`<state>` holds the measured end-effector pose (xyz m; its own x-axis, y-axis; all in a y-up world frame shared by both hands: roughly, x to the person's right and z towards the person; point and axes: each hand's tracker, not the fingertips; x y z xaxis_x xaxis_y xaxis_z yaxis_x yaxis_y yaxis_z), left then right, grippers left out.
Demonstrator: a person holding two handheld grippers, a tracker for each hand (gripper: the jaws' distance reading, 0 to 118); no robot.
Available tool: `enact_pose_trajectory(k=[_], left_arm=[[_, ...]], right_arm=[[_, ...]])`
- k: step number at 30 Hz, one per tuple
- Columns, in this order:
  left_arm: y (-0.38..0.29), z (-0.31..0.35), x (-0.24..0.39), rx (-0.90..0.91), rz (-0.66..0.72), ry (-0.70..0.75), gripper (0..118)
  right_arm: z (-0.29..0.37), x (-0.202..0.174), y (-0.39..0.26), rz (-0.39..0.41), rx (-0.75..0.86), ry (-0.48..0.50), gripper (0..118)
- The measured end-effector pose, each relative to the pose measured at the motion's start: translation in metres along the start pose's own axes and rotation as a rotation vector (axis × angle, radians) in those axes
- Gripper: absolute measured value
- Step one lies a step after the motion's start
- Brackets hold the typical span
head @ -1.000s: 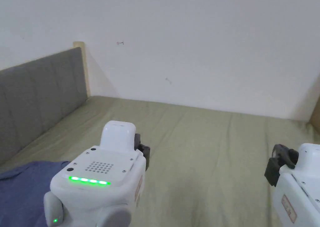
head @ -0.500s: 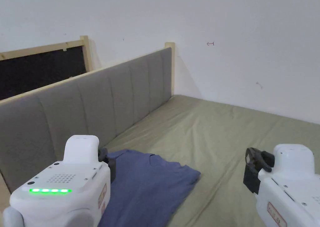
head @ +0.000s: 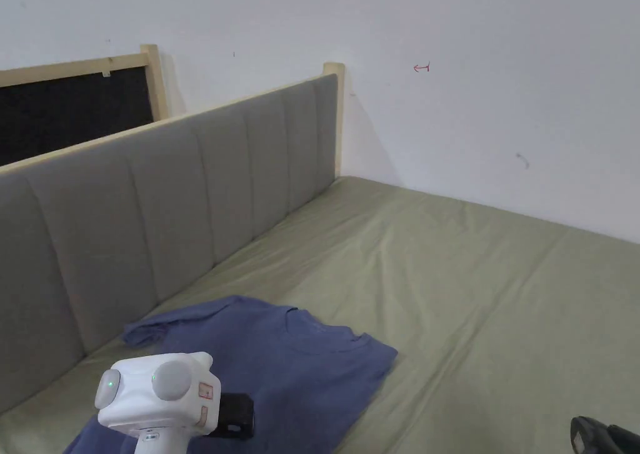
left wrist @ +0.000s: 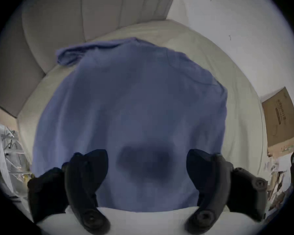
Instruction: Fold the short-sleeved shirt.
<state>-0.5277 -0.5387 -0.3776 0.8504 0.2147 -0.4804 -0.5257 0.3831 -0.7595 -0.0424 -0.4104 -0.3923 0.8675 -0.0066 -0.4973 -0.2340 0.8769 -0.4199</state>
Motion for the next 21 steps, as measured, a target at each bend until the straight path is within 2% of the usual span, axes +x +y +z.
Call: enact_pose_trajectory(k=[2, 3, 4, 5, 7, 9, 11, 12, 14, 15, 17, 21], left_arm=[[0.002, -0.028, 0.001, -0.069, -0.002, 0.014, 110], [-0.001, -0.041, 0.002, -0.086, -0.029, 0.02, 118], [-0.003, -0.05, 0.007, -0.083, -0.092, 0.002, 118], [-0.009, -0.052, 0.016, -0.067, -0.141, 0.093, 118], [-0.013, -0.055, 0.03, -0.026, -0.179, 0.187, 118], [-0.011, -0.054, 0.035, -0.045, -0.16, 0.186, 118], [-0.023, -0.019, 0.041, 0.002, -0.173, 0.16, 115], [-0.028, -0.007, 0.041, 0.028, -0.178, 0.149, 104], [-0.037, 0.026, 0.044, 0.116, -0.197, 0.135, 29], [-0.026, 0.009, 0.022, 0.16, -0.209, 0.119, 3], [-0.033, 0.026, 0.017, 0.212, -0.251, 0.187, 1], [-0.039, 0.058, 0.013, 0.266, -0.257, 0.127, 1]], right_arm=[[-0.007, 0.002, -0.004, -0.011, -0.024, -0.008, 0], [-0.011, 0.004, -0.007, -0.016, -0.034, -0.009, 0], [-0.013, 0.004, -0.009, -0.02, -0.042, -0.007, 0], [-0.015, 0.003, -0.011, -0.021, -0.047, -0.005, 0], [-0.02, 0.002, -0.014, -0.017, -0.063, -0.003, 0], [-0.024, 0.001, -0.016, -0.013, -0.076, 0.003, 0], [-0.024, 0.001, -0.018, -0.015, -0.083, 0.011, 0], [-0.024, 0.002, -0.018, -0.018, -0.086, 0.016, 0], [-0.022, 0.002, -0.018, -0.018, -0.09, 0.017, 0], [-0.021, 0.004, -0.019, -0.019, -0.091, 0.014, 0], [-0.02, 0.006, -0.021, -0.025, -0.094, -0.005, 0], [-0.015, 0.014, -0.024, -0.073, -0.116, -0.034, 0]])
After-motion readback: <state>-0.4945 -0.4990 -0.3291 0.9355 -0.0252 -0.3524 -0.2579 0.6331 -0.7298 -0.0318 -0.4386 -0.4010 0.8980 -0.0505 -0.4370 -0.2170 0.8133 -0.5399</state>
